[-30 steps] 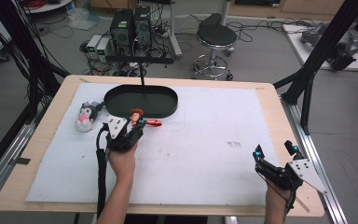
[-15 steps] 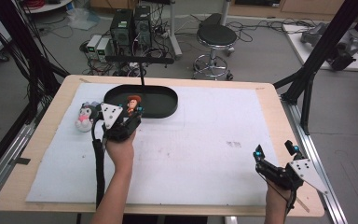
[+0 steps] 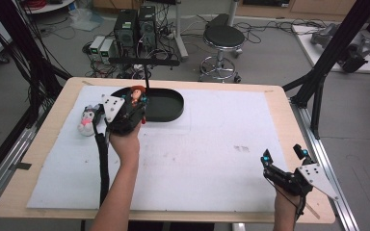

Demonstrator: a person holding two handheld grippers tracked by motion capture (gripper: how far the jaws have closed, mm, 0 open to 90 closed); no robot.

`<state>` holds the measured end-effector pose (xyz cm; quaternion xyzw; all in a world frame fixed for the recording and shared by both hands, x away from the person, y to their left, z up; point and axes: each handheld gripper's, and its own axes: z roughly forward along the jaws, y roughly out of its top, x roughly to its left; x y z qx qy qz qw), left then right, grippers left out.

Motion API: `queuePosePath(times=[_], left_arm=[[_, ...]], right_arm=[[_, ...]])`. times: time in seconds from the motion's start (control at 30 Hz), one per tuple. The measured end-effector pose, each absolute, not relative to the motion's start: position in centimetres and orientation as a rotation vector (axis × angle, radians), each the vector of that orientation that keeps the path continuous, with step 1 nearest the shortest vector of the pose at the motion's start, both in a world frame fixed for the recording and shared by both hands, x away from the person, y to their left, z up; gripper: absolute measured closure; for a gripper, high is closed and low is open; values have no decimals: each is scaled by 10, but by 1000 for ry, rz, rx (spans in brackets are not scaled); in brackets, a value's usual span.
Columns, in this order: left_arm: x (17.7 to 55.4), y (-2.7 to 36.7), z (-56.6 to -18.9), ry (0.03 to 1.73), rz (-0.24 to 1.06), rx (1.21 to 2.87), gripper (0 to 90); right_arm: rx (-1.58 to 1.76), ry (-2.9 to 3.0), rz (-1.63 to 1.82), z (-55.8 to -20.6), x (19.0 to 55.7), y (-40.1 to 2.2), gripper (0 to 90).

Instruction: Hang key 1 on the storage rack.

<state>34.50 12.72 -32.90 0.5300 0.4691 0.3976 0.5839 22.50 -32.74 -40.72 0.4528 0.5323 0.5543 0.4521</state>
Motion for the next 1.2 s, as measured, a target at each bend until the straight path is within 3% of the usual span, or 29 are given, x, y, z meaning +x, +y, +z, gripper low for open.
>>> queuePosePath(times=[1.2], left_arm=[[406, 107, -290, 1079, 1081, 1241, 561]], right_arm=[[1127, 1320, 1372, -410, 226, -329, 25]])
